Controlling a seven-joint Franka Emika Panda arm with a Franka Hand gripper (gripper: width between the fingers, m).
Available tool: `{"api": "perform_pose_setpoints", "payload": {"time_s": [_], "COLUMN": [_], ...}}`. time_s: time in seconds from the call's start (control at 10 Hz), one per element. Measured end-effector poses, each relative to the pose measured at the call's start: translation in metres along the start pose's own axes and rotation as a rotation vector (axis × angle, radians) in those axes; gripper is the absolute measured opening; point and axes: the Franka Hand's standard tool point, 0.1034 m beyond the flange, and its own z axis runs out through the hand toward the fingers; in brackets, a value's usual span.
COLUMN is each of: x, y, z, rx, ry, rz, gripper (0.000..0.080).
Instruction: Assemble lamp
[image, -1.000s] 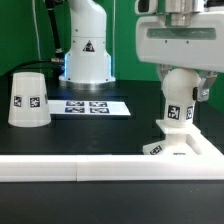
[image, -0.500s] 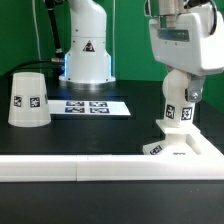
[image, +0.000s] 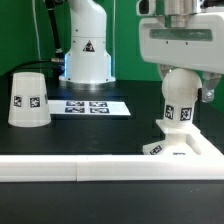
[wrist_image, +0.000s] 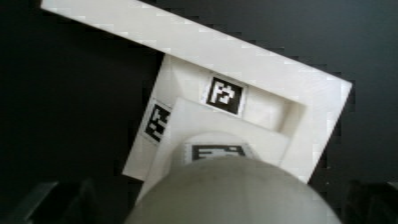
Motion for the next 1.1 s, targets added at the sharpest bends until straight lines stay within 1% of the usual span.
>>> {"api": "perform_pose_setpoints", "payload": {"time_s": [0.5, 0.6, 0.7, 0.9, 1.1], "x": [0.0006, 0.0022, 0.0061, 0.0073, 0.0083], "y": [0.0002, 0.0007, 0.0018, 0.0015, 0.0002], "z": [0.0002, 0.0, -0.0005, -0.0011, -0.0025], "rx": [0.001, -0.002, -0.018, -0.036, -0.066], "ry": [-0.001, 0.004, 0.023, 0.035, 0.043], "rz": [-0.379, -0.508, -0.705, -0.94, -1.229], "gripper": [0.0699, 0.0699, 0.0699, 0.0699, 0.0699]}}
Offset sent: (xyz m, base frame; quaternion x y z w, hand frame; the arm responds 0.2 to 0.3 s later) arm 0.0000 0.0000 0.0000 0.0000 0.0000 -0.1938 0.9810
